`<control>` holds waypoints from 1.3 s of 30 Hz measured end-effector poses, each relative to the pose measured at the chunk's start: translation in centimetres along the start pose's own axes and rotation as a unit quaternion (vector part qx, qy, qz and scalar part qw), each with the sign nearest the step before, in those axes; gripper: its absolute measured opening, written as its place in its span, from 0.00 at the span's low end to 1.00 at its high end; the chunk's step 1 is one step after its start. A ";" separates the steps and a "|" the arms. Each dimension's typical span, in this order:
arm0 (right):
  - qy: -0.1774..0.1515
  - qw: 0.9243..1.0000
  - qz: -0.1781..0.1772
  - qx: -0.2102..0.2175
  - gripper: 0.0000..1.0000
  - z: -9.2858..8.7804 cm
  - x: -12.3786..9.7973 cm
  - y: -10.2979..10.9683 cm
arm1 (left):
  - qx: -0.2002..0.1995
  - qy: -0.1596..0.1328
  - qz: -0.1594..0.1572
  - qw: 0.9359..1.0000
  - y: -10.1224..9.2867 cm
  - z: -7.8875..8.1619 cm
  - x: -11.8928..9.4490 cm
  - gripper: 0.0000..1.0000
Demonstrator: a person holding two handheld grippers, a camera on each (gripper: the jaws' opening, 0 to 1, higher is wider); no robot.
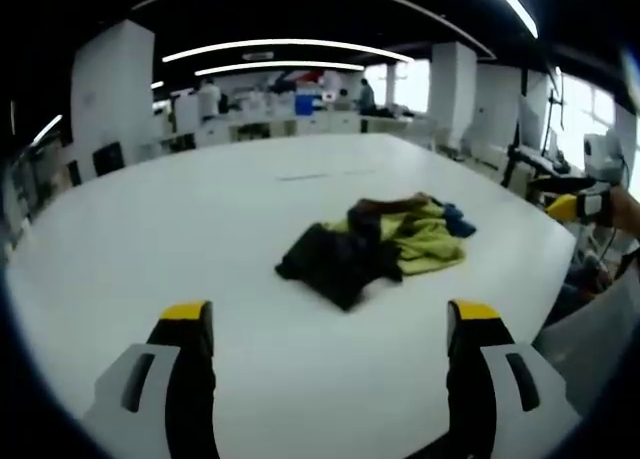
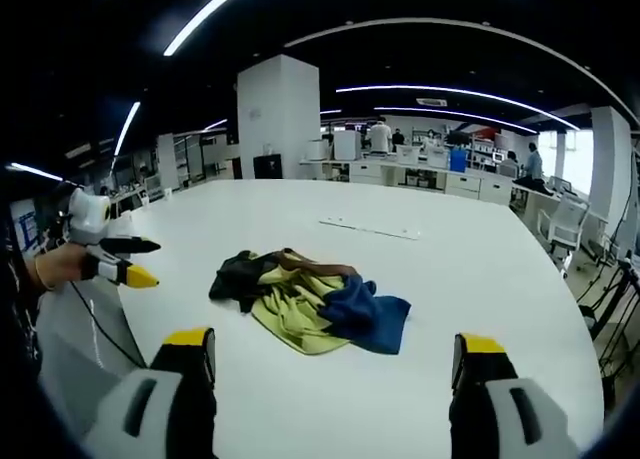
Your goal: Fold the garment on the visible template until the final outline fits inside the template.
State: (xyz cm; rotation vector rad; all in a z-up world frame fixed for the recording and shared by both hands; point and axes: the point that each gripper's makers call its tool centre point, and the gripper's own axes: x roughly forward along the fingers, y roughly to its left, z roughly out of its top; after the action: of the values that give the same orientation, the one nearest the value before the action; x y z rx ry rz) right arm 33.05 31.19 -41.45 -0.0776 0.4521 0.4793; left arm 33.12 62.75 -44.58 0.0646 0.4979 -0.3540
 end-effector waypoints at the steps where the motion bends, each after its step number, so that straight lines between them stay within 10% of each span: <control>1: 0.000 1.000 0.000 0.000 0.99 0.0 0.0 0.0 | 0.000 0.000 0.000 1.000 0.0 0.0 0.0 0.93; 39: 0.013 1.000 -0.011 -0.008 0.99 -0.5 -0.7 0.0 | 0.000 -0.007 -0.003 1.000 0.0 0.3 0.0 0.88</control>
State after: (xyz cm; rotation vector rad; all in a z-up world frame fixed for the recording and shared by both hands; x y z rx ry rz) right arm 32.31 30.78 -41.59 -0.1035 0.4728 0.4610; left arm 33.30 62.72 -44.34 0.0616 0.4850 -0.3594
